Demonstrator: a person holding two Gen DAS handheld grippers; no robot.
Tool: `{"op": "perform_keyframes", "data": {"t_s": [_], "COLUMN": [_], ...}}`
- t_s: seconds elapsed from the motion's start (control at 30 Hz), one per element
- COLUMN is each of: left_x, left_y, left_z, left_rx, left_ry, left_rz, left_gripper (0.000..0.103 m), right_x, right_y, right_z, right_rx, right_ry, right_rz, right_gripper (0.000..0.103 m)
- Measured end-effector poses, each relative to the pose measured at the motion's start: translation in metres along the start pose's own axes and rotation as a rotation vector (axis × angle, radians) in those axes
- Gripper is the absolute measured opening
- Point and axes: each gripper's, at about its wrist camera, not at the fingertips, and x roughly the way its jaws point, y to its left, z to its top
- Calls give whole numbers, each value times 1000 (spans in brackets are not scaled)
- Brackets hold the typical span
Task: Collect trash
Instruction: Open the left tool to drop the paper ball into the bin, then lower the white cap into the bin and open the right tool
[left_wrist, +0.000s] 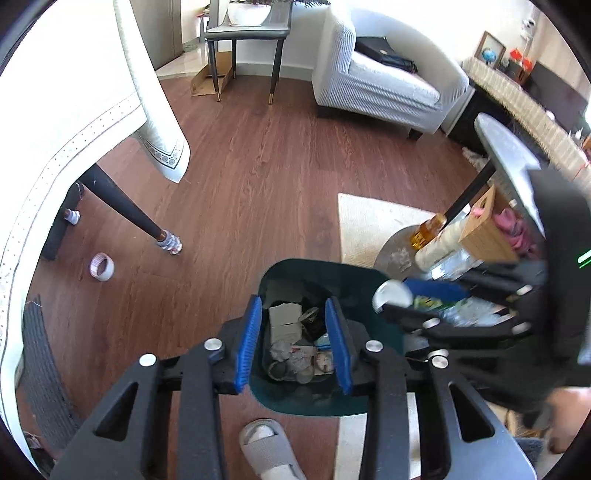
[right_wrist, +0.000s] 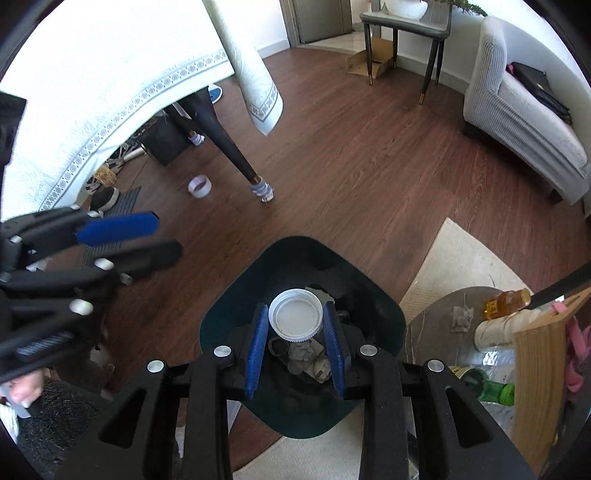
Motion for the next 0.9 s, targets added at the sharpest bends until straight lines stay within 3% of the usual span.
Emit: {"op": "perform_keyframes", "data": {"t_s": [0.1,0.37,0.53,0.8,0.9], "left_x": [-12,-34,-44,-54,-57], "left_y": [-1,-19,-22,-25,-28], "left_z": [6,10,14,19,20], "left_rx": [-3,36,29,29,28], "left_ry": [-29,-75,-97,-126,-127], "left_rz": [-10,-21,-31,-46,-46], "left_gripper": [32,32,31,31,31], "right_x": [16,61,75,81,78], "right_y": [0,-2,0,1,4], "right_z": [-5,-24,-36,-47,-48], "right_rx": [7,7,0,-33,-52], "right_ry": [42,177,208,247,248], "right_rz": [0,-19,-44,-57,-49], "right_gripper": [31,31,49,50,40]}}
